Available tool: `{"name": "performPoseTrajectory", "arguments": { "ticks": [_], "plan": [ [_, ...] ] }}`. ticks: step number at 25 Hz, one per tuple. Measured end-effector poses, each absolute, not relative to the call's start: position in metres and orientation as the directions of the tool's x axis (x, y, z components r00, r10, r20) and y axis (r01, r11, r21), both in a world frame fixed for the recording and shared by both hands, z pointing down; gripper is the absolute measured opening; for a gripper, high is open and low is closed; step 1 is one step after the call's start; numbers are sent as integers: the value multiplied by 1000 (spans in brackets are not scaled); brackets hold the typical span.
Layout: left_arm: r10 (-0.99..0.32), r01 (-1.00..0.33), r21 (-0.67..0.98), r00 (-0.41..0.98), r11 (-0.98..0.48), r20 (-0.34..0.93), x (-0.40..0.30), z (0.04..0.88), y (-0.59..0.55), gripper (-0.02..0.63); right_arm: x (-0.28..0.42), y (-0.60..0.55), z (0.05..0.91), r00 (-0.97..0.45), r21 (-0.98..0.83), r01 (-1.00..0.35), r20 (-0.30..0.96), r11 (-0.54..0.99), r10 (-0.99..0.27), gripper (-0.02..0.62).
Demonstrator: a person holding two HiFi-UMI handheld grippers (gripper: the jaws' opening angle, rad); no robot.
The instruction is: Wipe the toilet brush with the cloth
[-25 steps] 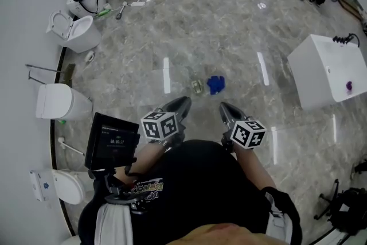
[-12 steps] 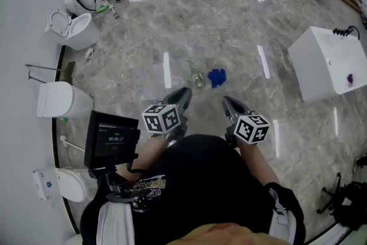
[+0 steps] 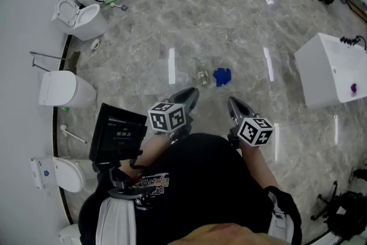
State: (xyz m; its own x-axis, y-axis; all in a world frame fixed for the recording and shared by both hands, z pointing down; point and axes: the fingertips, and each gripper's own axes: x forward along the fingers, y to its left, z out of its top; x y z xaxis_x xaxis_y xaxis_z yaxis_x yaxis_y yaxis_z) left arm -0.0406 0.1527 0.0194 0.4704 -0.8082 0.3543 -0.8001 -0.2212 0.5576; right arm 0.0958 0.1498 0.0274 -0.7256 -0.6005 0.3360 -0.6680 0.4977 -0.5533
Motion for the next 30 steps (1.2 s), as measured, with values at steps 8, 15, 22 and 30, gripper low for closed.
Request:
{"name": "performPoseTrajectory", "arguments": {
  "ticks": [8,15,22,30],
  "plan": [
    [-810,-799,564,464,-209,358,-45,23,155,63,90,150,28,-735,-550,-660,331,512,-592,0],
    [-807,-798,564,468,-210,361,-44,23,156,63,90,151,28,-737,-552,-658,333,512,-588,0],
    [-801,-798,563,475,-216,365,-42,23,157,63,89,152,28,-738,-554,-656,332,512,-587,0],
    [-796,-798,561,480,-222,369,-41,22,157,61,90,152,27,-735,-557,-658,330,507,-592,0]
  ]
}}
